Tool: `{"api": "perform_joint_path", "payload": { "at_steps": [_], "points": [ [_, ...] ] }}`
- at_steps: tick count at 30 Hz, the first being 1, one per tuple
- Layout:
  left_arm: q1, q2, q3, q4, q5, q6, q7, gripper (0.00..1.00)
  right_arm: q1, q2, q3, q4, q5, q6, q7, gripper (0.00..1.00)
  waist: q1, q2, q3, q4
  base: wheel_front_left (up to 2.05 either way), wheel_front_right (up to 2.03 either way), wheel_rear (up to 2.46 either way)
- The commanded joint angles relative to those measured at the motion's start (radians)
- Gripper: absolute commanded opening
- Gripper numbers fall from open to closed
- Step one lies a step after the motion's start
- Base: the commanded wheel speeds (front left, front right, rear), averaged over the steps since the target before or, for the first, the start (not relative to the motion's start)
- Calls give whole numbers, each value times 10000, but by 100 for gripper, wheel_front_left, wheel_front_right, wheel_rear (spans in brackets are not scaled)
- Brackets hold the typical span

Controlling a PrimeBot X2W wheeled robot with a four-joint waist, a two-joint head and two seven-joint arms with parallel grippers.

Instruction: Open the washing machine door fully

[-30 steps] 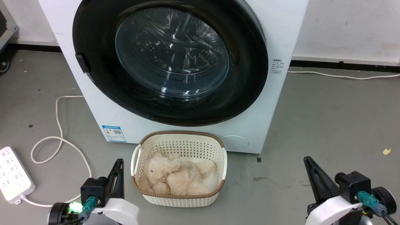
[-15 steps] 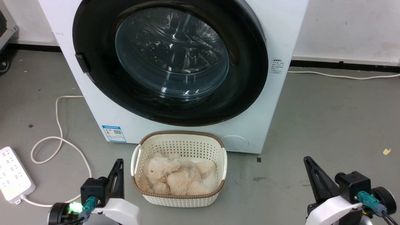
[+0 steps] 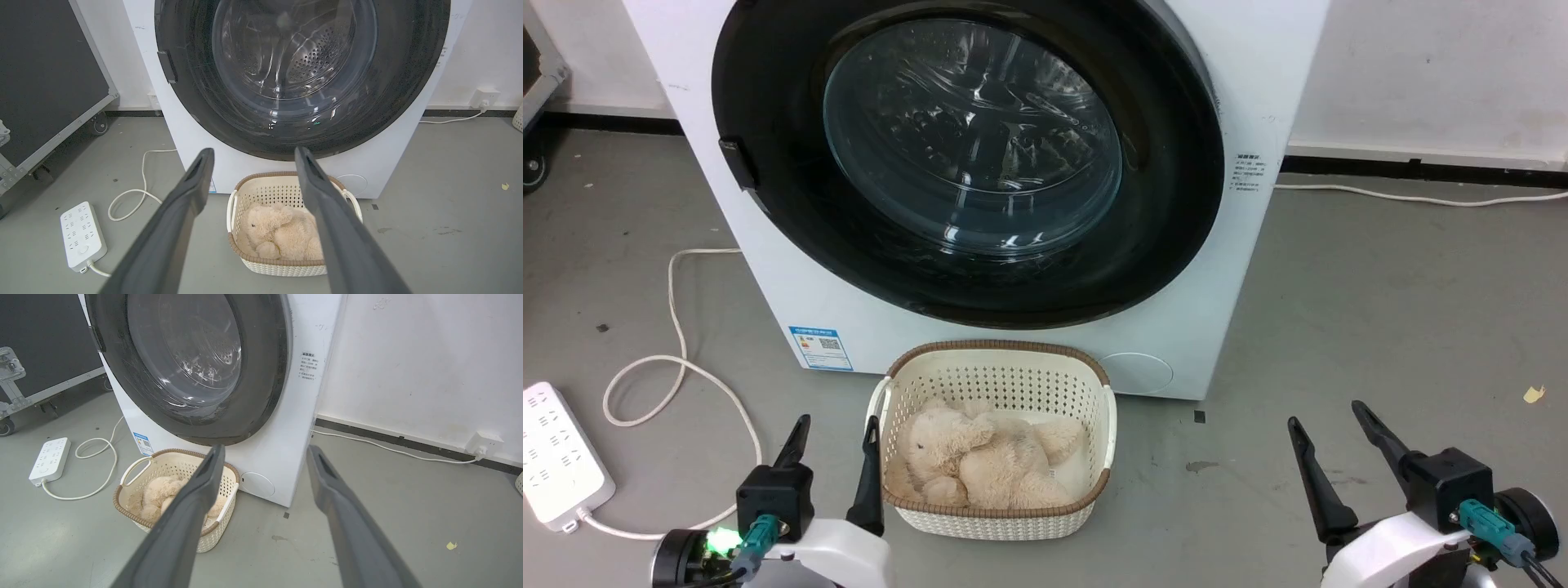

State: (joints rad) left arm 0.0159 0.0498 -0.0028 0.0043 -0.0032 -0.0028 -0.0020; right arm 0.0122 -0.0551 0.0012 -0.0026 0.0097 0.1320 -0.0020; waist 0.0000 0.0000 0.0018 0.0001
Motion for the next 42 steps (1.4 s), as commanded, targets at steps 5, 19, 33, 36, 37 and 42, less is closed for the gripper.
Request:
{"api": "perform_joint_path", "payload": {
  "at_steps": [5, 19, 33, 36, 37, 42],
  "points": [
    [-7, 0, -110, -8, 7, 54, -186, 100, 14, 4, -74, -55, 141, -1, -188, 100, 0, 0, 83, 15, 0, 0, 0],
    [-168, 1, -322, -149, -3, 164, -479, 100, -339, -194, -46, -220, 238, -3, -481, 100, 0, 0, 527, 115, 0, 0, 0],
    [-431, 1, -560, -274, -46, 331, -772, 100, -1311, -777, 31, -396, 852, -4, -508, 30, 0, 0, 1074, 328, 0, 0, 0],
    [-495, 2, -602, -301, -53, 362, -834, 100, -1613, -885, 17, -421, 1093, -4, -445, 0, 0, 0, 1206, 374, 0, 0, 0],
    [-521, 2, -618, -312, -55, 373, -855, 100, -1720, -916, 1, -425, 1188, -4, -420, 0, 0, 0, 1252, 396, 0, 0, 0],
    [-624, 2, -686, -353, -72, 426, -960, 100, -2299, -931, -110, -330, 1883, -5, -166, 0, 0, 0, 1451, 497, 0, 0, 0]
  ]
}}
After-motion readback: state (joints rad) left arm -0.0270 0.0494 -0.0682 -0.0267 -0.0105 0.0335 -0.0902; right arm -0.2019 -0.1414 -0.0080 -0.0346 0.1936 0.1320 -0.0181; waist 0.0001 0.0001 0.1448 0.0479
